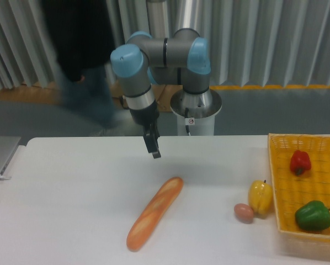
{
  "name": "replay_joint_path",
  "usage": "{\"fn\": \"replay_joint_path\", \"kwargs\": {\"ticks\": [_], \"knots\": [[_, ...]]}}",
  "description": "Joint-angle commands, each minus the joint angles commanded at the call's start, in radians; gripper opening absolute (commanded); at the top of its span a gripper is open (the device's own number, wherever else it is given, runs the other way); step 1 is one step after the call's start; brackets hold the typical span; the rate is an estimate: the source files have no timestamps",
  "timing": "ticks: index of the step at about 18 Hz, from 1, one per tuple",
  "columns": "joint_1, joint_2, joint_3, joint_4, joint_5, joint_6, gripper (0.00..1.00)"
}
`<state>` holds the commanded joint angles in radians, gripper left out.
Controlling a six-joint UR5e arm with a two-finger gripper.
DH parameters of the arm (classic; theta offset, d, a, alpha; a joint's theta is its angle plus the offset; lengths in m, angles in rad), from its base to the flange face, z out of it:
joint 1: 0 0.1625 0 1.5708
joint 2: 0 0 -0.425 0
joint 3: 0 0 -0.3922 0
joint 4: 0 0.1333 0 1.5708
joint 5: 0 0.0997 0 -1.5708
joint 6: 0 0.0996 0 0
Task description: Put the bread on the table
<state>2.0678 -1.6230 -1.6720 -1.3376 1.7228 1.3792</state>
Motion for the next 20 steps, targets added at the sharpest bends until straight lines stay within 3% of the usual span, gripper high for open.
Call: {"fn": "replay_joint_path", "kwargs": {"ticks": [3, 6, 10, 20], "knots": [[0.017, 0.005, 0.023, 0.0, -0.116, -0.099, 1.0], [0.064, 0.005, 0.026, 0.005, -0.221, -0.1, 1.0], [0.081, 0.006, 0.093, -0.011, -0.218, -0.1, 1.0], [0.103, 0.02, 0.087, -0.025, -0.124, 0.03, 1.0]]}}
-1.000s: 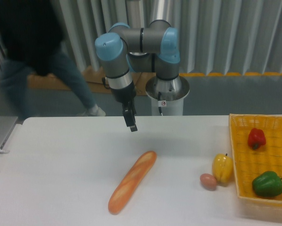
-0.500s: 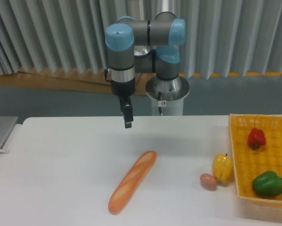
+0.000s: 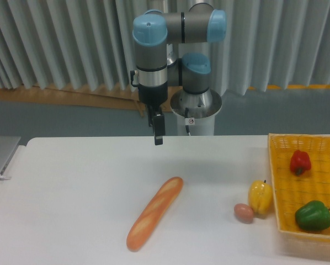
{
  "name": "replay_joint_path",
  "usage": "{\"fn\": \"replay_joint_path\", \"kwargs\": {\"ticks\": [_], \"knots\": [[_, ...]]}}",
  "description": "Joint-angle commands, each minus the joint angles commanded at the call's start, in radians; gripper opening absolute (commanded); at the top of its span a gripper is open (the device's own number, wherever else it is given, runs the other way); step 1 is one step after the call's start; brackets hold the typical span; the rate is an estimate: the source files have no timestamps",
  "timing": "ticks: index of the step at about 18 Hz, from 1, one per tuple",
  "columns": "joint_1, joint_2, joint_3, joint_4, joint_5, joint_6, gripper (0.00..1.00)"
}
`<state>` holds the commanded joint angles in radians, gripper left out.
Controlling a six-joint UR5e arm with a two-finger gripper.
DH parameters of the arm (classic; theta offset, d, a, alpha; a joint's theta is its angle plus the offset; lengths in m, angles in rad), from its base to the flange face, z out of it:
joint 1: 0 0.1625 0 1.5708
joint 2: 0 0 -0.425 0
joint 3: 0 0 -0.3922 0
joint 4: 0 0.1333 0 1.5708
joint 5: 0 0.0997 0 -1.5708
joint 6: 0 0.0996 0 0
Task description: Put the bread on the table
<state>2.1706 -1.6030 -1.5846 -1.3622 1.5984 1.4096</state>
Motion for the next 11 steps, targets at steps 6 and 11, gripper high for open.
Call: {"fn": "replay_joint_path", "kwargs": {"ticks": [6, 11], "knots": [[0.001, -0.003, 0.0, -0.018, 0.053, 0.011, 1.0], [0.005, -0.005, 0.0, -0.021, 0.091, 0.048, 1.0]]}}
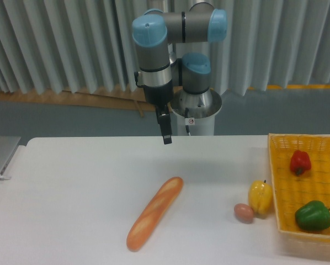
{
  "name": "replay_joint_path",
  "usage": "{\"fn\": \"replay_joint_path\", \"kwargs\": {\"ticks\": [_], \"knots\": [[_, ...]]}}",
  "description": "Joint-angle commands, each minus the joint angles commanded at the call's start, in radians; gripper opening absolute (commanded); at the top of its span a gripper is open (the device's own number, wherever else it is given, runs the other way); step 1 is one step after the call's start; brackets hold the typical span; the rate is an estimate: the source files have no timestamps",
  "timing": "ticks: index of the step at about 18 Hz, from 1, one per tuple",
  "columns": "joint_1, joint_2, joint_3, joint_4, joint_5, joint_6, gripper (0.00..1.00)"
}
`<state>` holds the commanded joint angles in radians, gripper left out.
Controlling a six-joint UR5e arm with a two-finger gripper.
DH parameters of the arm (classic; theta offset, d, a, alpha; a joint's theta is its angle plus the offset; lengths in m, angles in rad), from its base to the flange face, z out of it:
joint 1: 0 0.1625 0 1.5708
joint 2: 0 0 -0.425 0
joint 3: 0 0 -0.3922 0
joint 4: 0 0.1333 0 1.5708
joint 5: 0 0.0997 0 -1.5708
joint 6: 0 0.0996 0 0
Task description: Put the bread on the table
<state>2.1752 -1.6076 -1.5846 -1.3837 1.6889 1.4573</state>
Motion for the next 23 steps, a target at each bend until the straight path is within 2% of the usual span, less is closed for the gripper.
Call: {"fn": "replay_joint_path", "kwargs": {"ticks": [23], "knots": [[-0.011, 0.003, -0.015, 0.0, -0.051, -0.015, 1.0]]}}
